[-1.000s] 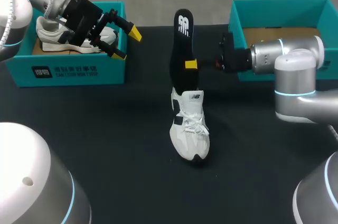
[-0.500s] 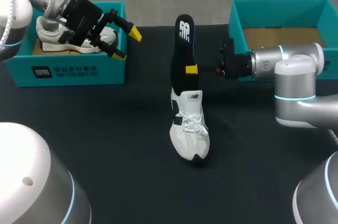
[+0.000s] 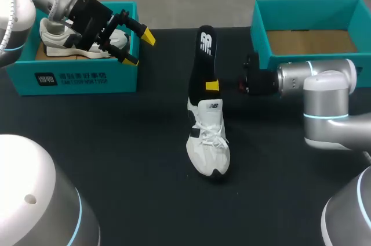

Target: Take the shoe out of the shoebox, open the shoe tongue, remove and reinsert the insole, then place the shoe into the shoebox

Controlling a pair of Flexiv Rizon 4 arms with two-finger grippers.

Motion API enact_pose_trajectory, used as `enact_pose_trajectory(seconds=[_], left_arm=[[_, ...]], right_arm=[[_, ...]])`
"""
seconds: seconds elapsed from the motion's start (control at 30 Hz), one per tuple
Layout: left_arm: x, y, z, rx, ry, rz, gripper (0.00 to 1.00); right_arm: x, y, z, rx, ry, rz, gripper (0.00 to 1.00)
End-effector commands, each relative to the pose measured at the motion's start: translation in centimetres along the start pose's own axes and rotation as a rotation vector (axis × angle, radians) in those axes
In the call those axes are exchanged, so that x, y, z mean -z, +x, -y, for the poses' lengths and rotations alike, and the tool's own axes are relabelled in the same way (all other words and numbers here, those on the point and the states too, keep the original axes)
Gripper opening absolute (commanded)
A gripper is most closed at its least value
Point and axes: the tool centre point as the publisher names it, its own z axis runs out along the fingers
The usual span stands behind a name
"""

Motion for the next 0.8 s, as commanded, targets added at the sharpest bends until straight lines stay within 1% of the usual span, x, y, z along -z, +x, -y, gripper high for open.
enact_pose_trajectory(seconds=[0.03,0.57,0.7,0.8], left_arm=[[0.0,0.0,0.0,-0.001,0.001,-0.003,1.0],[0.0,0.0,0.0,-0.001,0.001,-0.003,1.0],[0.0,0.0,0.0,-0.001,0.001,-0.003,1.0],[0.0,0.0,0.0,-0.001,0.001,-0.003,1.0]], right_arm=[[-0.3,-0.2,0.9,-0.007,0.011,-0.017,0.0],[0.1,0.6,2.9,-0.057,0.054,-0.025,0.0],[0.1,0.7,2.9,-0.059,0.061,-0.026,0.0],[0.0,1.0,2.4,-0.052,0.06,-0.027,0.0]])
